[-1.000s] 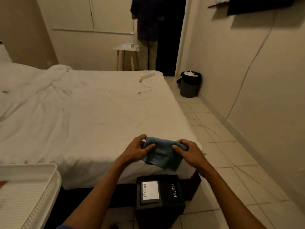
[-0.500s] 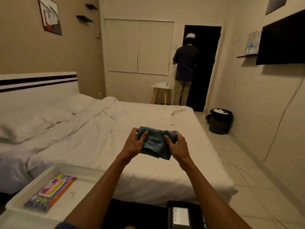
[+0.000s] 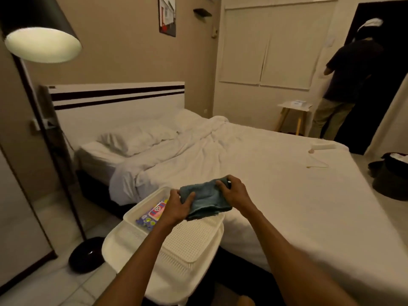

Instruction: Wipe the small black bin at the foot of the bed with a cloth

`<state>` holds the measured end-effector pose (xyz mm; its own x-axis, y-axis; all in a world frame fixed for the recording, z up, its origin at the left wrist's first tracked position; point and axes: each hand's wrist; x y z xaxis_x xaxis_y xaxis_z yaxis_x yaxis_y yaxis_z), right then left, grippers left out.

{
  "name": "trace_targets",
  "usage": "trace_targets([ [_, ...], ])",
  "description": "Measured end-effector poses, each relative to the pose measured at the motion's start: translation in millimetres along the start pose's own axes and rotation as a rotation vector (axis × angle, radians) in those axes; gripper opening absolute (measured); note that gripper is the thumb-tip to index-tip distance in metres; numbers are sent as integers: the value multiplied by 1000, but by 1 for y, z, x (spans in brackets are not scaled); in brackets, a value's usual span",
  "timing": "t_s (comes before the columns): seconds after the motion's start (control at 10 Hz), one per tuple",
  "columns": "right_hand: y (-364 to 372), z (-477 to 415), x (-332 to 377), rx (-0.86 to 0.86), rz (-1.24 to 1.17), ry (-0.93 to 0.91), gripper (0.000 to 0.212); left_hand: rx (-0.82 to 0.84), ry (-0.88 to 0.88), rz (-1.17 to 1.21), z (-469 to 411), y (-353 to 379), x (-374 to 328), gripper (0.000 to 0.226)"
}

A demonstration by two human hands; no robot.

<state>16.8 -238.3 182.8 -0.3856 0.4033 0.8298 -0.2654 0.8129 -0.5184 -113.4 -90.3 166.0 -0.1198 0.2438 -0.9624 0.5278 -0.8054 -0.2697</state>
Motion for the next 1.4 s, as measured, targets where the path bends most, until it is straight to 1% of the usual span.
trace_targets([
  [0.1, 37, -16, -11, 168, 92, 46, 27, 18, -135, -52, -1, -13, 32, 32],
  [0.2, 72, -30, -30, 236, 229, 44, 30, 49, -312, -49, -15, -16, 66, 59],
  [0.3, 98, -42, -53, 339, 319, 92, 39, 95, -401, -46, -25, -13, 87, 86],
  [0.4, 115, -53, -74, 450, 353, 154, 52, 141, -490, -54, -39, -4, 101, 88],
  [0.5, 127, -62, -94, 504, 387, 169, 57, 197, -510, -230, -50, 4, 117, 96],
  [0.6, 140, -67, -113, 490, 435, 134, 54, 277, -541, -398, -58, 13, 133, 96],
  [0.7, 154, -64, -130, 473, 474, 96, 48, 356, -436, -759, -59, 18, 139, 61],
  [0.8, 160, -58, -143, 474, 576, 35, 51, 253, -226, -921, -61, 23, 146, 39],
  [0.9, 161, -57, -154, 439, 652, -50, 52, 302, -57, -864, -62, 30, 150, 48],
  [1.0, 159, -57, -155, 407, 800, -141, 49, 409, 42, -972, -58, 37, 161, 50],
  [1.1, 160, -54, -159, 418, 929, -200, 38, 407, 84, -1029, -55, 38, 164, 47],
  [1.2, 159, -48, -155, 439, 1025, -208, 35, 452, 119, -1138, -55, 38, 158, 48],
  [1.3, 144, -42, -145, 421, 983, -206, 36, 490, 161, -1197, -55, 36, 150, 45],
  [1.4, 114, -31, -135, 340, 849, -192, 43, 443, 200, -1185, -54, 30, 148, 43],
])
Point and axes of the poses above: each hand's wrist, its own z-axis away from the middle knuckle, its own y-axis out of the palm, x = y × z, and after that the axes turned 1 degree about y, right-handed
